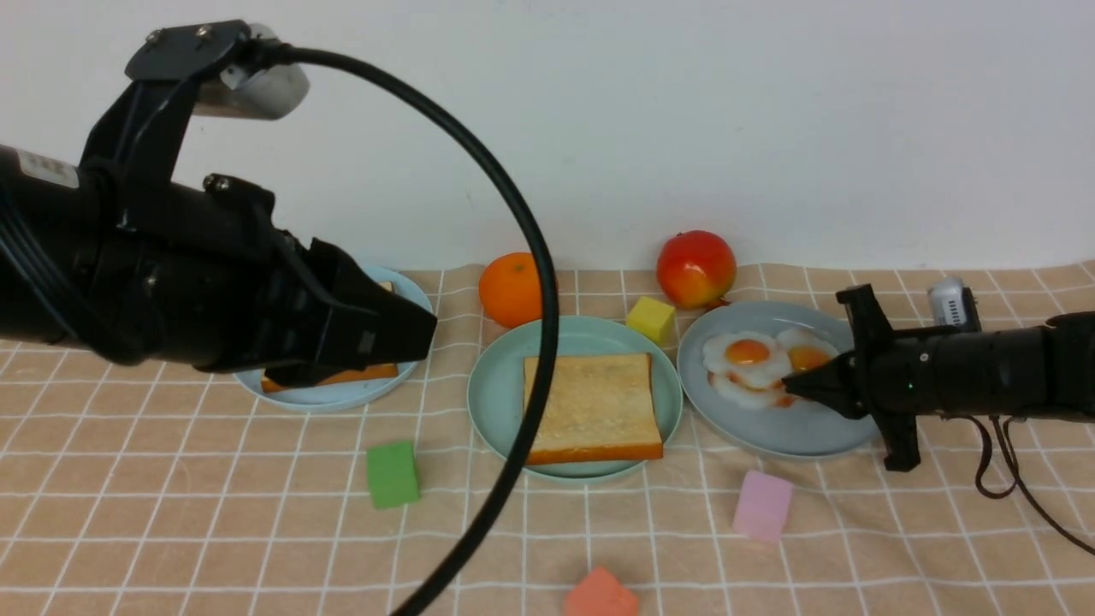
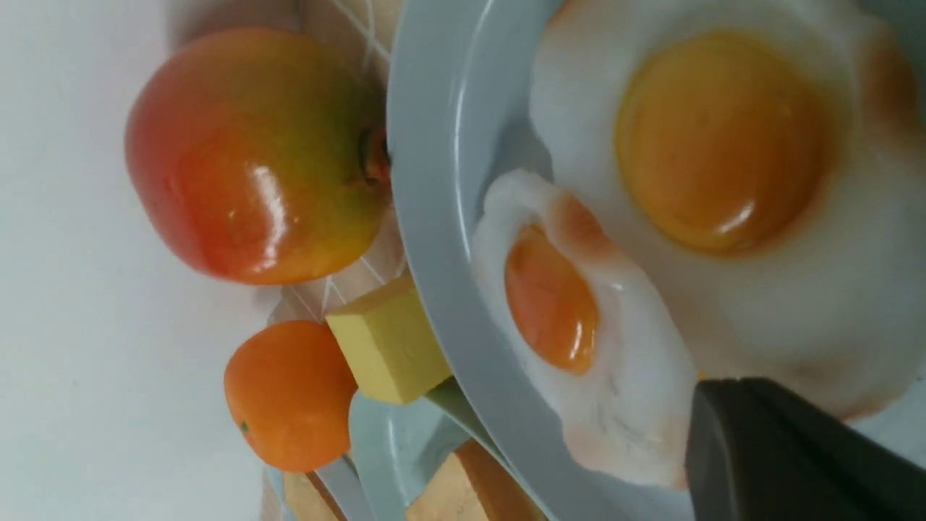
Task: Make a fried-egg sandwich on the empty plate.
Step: Use the right arm to grab a fried egg
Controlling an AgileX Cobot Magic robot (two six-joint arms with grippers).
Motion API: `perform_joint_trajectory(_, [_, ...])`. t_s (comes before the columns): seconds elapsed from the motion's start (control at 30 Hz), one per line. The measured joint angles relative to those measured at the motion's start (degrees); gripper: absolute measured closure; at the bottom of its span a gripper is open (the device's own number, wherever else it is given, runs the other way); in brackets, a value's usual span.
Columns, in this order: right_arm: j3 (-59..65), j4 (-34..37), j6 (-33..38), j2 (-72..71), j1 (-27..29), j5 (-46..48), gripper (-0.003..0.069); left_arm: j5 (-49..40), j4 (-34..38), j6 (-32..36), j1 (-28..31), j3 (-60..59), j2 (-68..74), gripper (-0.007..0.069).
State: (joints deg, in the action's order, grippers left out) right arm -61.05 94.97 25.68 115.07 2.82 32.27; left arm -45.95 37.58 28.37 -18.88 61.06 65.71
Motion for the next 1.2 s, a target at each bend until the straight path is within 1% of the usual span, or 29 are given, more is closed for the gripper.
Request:
perform_joint_trajectory(0.27, [0.2,-0.4,5.8,-6.0,0.0,-0.1,0.0671,-0.1,-0.1,0.0,0.0,0.0,0.0,0.0425])
perform_joint_trajectory(0.33, [0.2,-1.9,7.1,-7.1,0.0,0.0,0.0665,-0.1,-0.2,0.0,0.0,0.0,0.0,0.0418])
perform_joint_trajectory(0.47, [0.2,-5.2,6.8,-7.3,-0.6,0.0,0.0634,-0.1,-0.2,0.0,0.0,0.0,0.0,0.0414])
perform_joint_trajectory(0.53, [0.2,-7.4,3.6,-7.3,-1.8,-0.3,0.0569,-0.1,-0.2,0.0,0.0,0.0,0.0,0.0412])
perform_joint_trajectory(0.63, [0.2,-7.8,-0.4,-7.3,-3.7,-2.5,0.0469,-0.1,-0.2,0.0,0.0,0.0,0.0,0.0411])
perform_joint_trajectory(0.67, [0.2,-7.7,-1.0,-7.3,-4.4,-4.1,0.0409,-0.1,-0.2,0.0,0.0,0.0,0.0,0.0410])
perform_joint_trajectory(0.7, [0.2,-7.4,-1.4,-7.3,-4.8,-5.4,0.0367,-0.1,-0.2,0.0,0.0,0.0,0.0,0.0410])
perform_joint_trajectory(0.73, [0.2,-7.3,-1.5,-7.3,-5.0,-5.6,0.0359,-0.1,-0.2,0.0,0.0,0.0,0.0,0.0410])
perform_joint_trajectory(0.77, [0.2,-6.4,-1.9,-7.3,-5.2,-7.1,0.0301,-0.1,-0.2,0.0,0.0,0.0,0.0,0.0410])
perform_joint_trajectory(0.87, [0.2,-3.5,-1.9,-7.0,-5.2,-8.8,0.0233,-0.2,-0.2,0.0,0.0,0.0,0.0,0.0407])
perform_joint_trajectory(0.93, [0.2,-2.0,-1.9,-6.6,-5.2,-8.9,0.0219,-0.3,-0.2,0.0,0.0,0.0,0.0,0.0407])
perform_joint_trajectory(1.07, [0.2,-0.1,-1.9,-5.7,-5.2,-8.8,0.0219,-0.5,-0.2,0.0,0.0,0.0,0.0,0.0407])
perform_joint_trajectory(1.2, [0.2,1.8,-1.9,-4.3,-5.2,-8.8,0.0253,-0.5,-0.2,0.0,0.0,0.0,0.0,0.0405])
